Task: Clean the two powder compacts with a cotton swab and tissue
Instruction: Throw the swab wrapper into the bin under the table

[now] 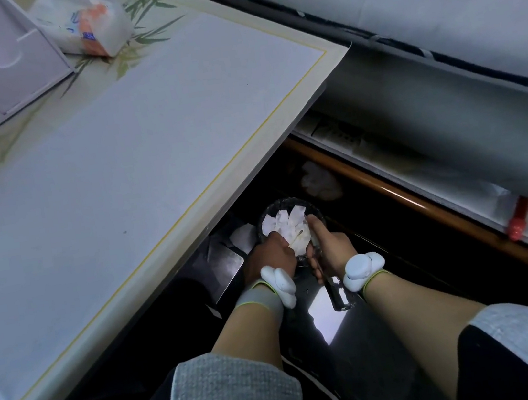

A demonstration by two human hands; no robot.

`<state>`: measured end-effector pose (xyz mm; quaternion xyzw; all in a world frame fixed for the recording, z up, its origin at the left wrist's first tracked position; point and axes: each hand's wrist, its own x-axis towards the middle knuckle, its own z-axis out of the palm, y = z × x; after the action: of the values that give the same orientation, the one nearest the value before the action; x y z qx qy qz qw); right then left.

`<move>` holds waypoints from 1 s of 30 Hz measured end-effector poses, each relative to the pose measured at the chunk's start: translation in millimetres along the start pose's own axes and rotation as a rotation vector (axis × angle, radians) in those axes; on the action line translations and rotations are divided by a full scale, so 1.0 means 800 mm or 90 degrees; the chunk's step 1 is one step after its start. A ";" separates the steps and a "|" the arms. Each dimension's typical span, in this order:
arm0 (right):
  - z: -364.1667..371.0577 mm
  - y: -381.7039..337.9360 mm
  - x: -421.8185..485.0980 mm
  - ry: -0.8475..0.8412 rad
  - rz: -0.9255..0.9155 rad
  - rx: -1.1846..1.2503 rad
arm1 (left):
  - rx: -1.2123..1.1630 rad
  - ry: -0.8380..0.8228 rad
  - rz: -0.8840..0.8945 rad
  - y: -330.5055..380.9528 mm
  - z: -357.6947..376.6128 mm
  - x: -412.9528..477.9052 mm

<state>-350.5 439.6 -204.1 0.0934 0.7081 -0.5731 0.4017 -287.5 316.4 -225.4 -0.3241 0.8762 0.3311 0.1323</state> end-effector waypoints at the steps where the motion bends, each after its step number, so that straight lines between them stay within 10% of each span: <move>1: 0.000 0.000 0.000 0.004 -0.005 -0.001 | 0.002 0.000 0.000 0.000 0.000 0.000; 30: 0.019 -0.075 -0.052 0.175 -0.221 -0.116 | -0.095 0.162 0.052 0.022 -0.074 -0.062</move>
<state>-351.1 420.3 -132.1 0.0107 0.8103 -0.5494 0.2036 -262.8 311.0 -150.1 -0.3362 0.8715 0.3566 -0.0178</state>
